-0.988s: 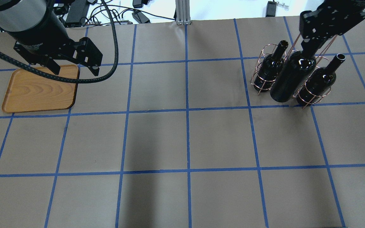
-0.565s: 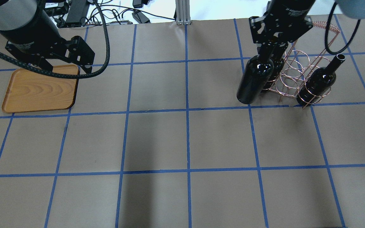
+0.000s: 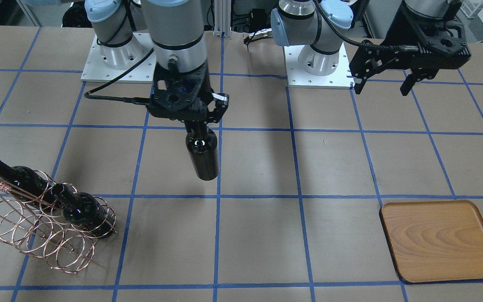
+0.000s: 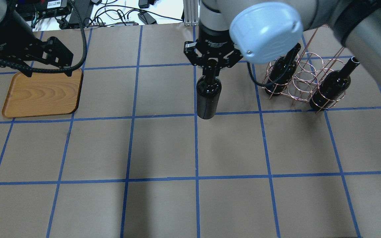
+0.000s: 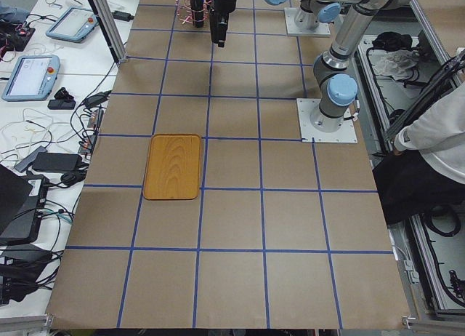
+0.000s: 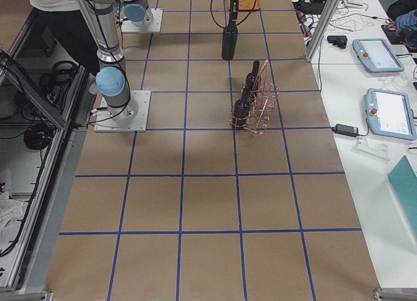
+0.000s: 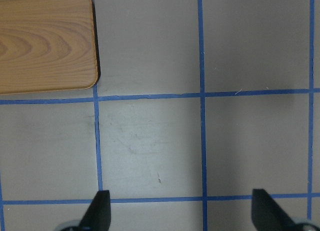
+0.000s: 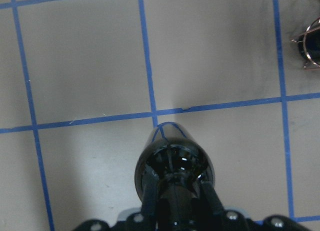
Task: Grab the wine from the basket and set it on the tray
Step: 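Carry the bottle toward the table center and stand it upright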
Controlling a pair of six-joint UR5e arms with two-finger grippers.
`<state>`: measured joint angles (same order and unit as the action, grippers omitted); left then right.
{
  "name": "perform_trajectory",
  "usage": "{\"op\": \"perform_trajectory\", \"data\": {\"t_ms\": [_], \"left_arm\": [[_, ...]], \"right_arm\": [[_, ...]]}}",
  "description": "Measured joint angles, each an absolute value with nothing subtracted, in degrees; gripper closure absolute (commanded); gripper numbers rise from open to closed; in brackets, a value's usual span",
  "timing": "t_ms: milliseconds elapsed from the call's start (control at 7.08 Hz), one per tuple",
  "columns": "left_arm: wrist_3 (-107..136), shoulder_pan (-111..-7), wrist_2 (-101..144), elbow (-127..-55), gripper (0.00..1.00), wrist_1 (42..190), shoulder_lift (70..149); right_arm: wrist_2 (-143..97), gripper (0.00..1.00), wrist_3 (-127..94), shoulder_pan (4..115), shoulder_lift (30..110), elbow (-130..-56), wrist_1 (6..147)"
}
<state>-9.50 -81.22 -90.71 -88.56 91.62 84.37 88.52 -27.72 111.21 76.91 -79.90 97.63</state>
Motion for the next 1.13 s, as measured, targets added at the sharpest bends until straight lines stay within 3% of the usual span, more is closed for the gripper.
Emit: {"op": "perform_trajectory", "data": {"t_ms": [706,847,988,1129], "left_arm": [[-11.7,-76.7,-90.8,-88.6,0.00,90.8,84.1],[-11.8,-76.5,-90.8,-88.6,0.00,90.8,84.1],[-11.8,-76.4,-90.8,-88.6,0.00,90.8,84.1],[-11.9,-76.3,-90.8,-88.6,0.00,90.8,84.1]], "right_arm": [[88.0,1.00,-40.4,121.6,72.6,-83.8,105.5],[87.9,0.94,-41.4,122.0,72.6,-84.4,105.8],[87.9,0.82,-41.7,122.1,72.5,-84.7,105.8],[87.8,0.23,-41.8,122.1,72.3,-85.0,105.7]]}}
